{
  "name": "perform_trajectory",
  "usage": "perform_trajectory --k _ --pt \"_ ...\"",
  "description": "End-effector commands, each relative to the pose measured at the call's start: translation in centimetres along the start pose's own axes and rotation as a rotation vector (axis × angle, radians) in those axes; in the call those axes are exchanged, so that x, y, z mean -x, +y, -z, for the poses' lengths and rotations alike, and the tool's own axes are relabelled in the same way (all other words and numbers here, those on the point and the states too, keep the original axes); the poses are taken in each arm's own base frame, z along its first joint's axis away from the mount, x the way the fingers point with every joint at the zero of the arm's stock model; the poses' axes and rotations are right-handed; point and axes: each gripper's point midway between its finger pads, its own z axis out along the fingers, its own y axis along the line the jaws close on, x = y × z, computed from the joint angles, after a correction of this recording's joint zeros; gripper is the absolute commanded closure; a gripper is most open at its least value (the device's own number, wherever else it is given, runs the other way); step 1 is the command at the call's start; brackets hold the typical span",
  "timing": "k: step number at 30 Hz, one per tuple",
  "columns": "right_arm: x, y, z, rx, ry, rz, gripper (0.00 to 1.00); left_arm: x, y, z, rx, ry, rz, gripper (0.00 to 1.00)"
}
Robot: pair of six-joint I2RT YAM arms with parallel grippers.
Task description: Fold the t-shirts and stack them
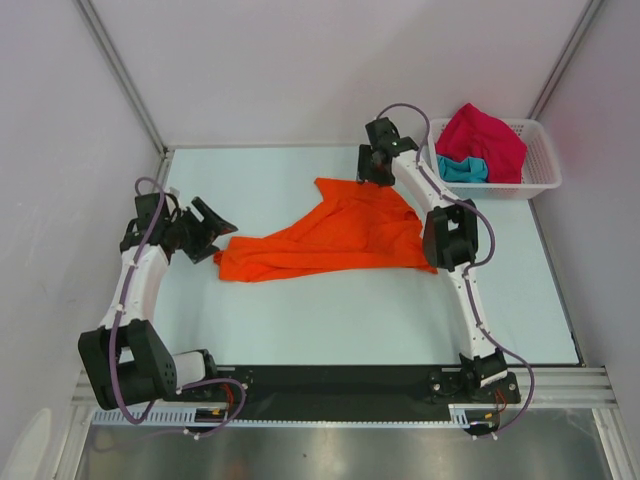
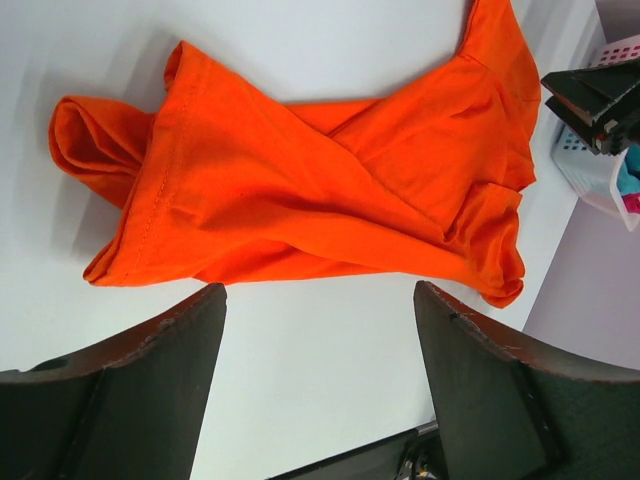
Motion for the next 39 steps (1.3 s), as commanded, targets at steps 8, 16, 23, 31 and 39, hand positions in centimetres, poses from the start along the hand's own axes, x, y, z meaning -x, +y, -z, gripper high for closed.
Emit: perform_trajectory --k 8,16,23,31,39 --pt "-0.2 -1.2 -2.3 0.045 0.016 -0.034 0.39 -0.7 -0.1 0.8 -0.028 0.003 -0.031 0.2" --pt "-1.4 -1.4 -4.4 0.074 0.051 -0.065 0.4 -0.9 0.3 0.8 -0.011 0.007 -0.035 0.2" --pt "-3.4 -1.6 -5.1 0.079 0.104 -0.06 1.0 -0.6 0.3 0.6 -0.005 0.004 -0.033 0.2" --pt "-0.9 -0.3 1.6 0.004 -0.077 0.04 1.0 -0.9 0.9 0.0 0.002 0.019 -0.024 0.2" --pt "1.0 0.8 5.0 -0.023 -0.159 0.078 1.0 -1.3 1.1 -0.3 -0.006 0.03 -0.027 0.2"
